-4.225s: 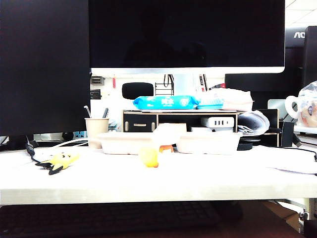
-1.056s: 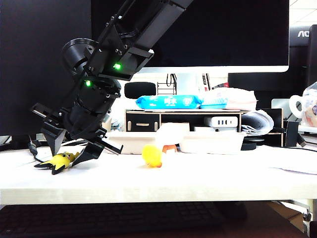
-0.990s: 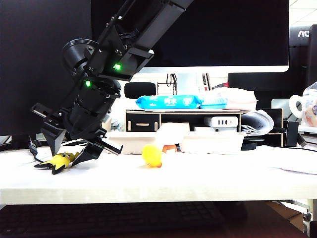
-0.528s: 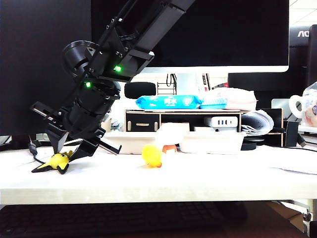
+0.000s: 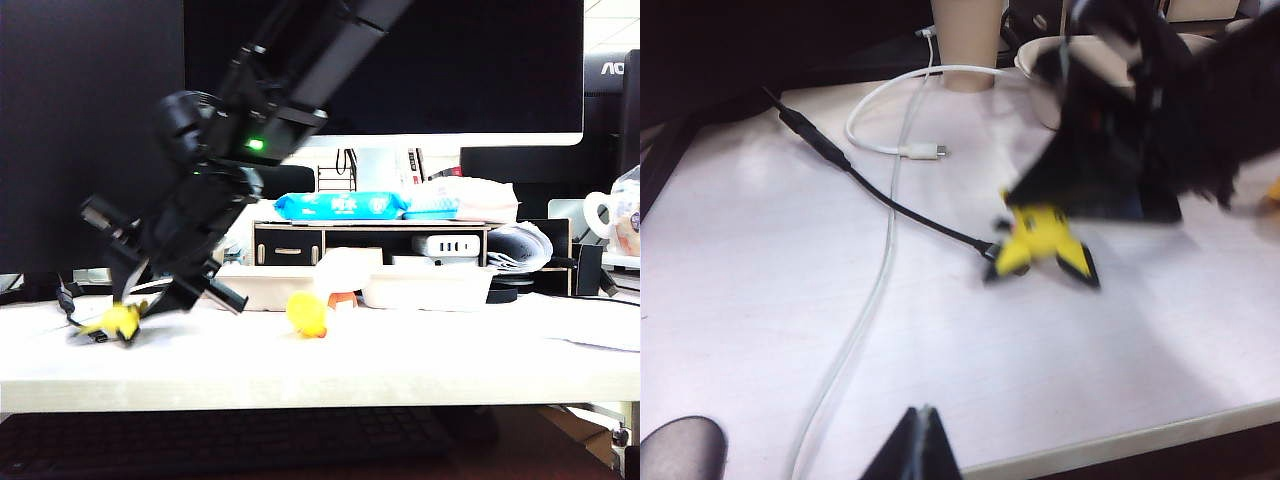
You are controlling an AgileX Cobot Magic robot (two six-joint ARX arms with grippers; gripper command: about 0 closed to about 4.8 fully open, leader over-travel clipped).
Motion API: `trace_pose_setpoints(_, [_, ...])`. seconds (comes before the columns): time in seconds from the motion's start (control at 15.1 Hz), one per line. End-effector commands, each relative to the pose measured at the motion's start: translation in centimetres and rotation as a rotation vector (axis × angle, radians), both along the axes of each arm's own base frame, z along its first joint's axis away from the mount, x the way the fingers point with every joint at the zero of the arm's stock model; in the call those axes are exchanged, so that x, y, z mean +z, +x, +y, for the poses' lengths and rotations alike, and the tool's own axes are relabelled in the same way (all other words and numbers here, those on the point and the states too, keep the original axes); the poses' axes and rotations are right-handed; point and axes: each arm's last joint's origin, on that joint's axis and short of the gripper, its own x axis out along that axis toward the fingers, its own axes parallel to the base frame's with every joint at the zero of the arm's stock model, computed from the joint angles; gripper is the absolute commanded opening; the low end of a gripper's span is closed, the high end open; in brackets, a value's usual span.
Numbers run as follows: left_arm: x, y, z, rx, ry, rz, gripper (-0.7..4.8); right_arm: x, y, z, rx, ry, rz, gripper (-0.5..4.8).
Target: Put the dolls with similar colors into the same paper box, while dolls with different colors go into separate paper boxes.
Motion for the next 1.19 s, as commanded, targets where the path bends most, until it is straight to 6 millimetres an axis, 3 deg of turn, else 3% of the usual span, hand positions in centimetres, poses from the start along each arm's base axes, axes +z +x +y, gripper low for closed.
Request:
trace_pose_setpoints(0.07, [0.3,0.0,0.0,-0.005,0.0,-0.025,-0.05,2.1,1.0,0.0,0.017,0.098,-0.044,0.08])
trace_pose_setpoints(0.4, [0.9,-0.4,0.0,-0.004,-0.009,-0.094,-0.05,4.8,3.8,-1.8,0.019,0.171,-0.098,0.08])
trace_pose_setpoints(0.59, [1.4,-0.7,0.1,-0.006,-0.017,-0.151,-0.05,6.2,7.2,-5.3,-0.032,0.204,-0.141,0.08])
trace_pose_setpoints(0.99, [1.4,-1.0,-1.1,-0.123,-0.027,-0.154,-0.05,6.3,10.5,-9.6,-0.161,0.154,-0.242,0.08])
trace_pose_setpoints(1.19, [1.7,-1.2,-1.2,-0.136,-0.036,-0.192,-0.05,5.4,11.6,-10.4,-0.206,0.159,-0.278,0.08])
